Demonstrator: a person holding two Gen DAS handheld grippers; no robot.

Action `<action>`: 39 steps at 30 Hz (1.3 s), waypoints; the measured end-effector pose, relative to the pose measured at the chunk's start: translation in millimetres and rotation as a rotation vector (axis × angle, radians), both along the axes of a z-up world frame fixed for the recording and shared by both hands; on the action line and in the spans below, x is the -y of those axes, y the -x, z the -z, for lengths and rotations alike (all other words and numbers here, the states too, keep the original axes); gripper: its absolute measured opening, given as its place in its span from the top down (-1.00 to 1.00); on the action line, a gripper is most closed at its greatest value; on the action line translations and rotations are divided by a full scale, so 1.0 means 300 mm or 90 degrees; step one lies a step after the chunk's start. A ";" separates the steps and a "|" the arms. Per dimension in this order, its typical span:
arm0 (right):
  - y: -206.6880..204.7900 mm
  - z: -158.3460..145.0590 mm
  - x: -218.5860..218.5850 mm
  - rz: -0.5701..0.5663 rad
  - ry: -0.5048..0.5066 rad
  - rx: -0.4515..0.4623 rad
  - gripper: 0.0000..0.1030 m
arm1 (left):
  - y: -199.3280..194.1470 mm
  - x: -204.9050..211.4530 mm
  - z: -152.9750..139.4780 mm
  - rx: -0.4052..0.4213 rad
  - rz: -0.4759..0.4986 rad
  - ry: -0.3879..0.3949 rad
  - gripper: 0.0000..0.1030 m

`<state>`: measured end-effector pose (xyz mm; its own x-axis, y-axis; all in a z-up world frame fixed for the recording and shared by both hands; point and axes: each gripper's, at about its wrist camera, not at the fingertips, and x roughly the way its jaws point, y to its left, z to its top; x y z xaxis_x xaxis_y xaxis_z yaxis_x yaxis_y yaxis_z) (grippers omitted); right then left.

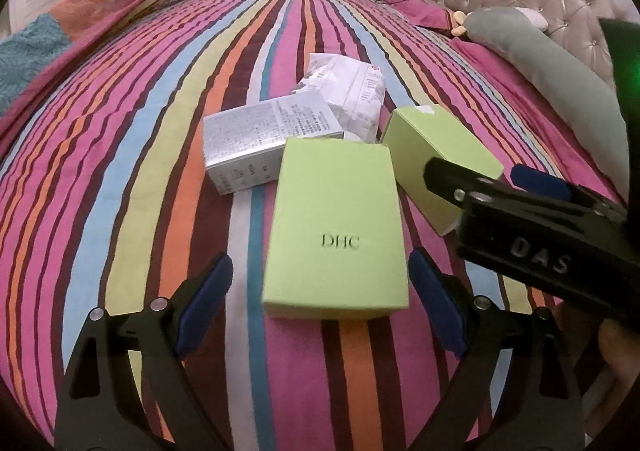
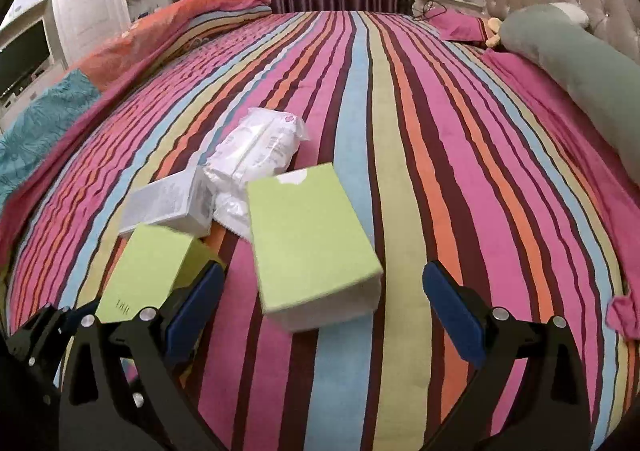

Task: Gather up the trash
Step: 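Grasp the large green DHC box with the left gripper while the right grasps the open green box, then carry both green boxes with both grippers over the wastebasket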

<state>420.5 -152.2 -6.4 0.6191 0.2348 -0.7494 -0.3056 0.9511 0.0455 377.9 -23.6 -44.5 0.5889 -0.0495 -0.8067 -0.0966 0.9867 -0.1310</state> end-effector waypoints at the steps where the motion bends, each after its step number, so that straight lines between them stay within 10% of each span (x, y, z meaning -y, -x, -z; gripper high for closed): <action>1: -0.008 0.003 -0.002 0.001 0.000 -0.003 -0.85 | -0.013 0.002 0.004 -0.001 -0.001 -0.004 -0.69; 11: -0.072 0.036 -0.018 0.019 -0.021 -0.039 -0.85 | -0.056 -0.018 0.013 0.002 -0.002 -0.006 -0.69; 16: -0.083 0.053 -0.040 0.019 -0.013 -0.060 -0.84 | -0.061 -0.028 0.026 -0.012 0.015 0.010 -0.14; 21: -0.078 0.057 -0.039 0.034 -0.014 -0.074 -0.30 | -0.052 -0.028 0.024 -0.019 0.024 0.004 -0.13; 39: 0.209 0.025 0.139 0.099 -0.115 -0.065 -0.20 | 0.176 -0.133 -0.040 0.006 -0.004 0.030 -0.13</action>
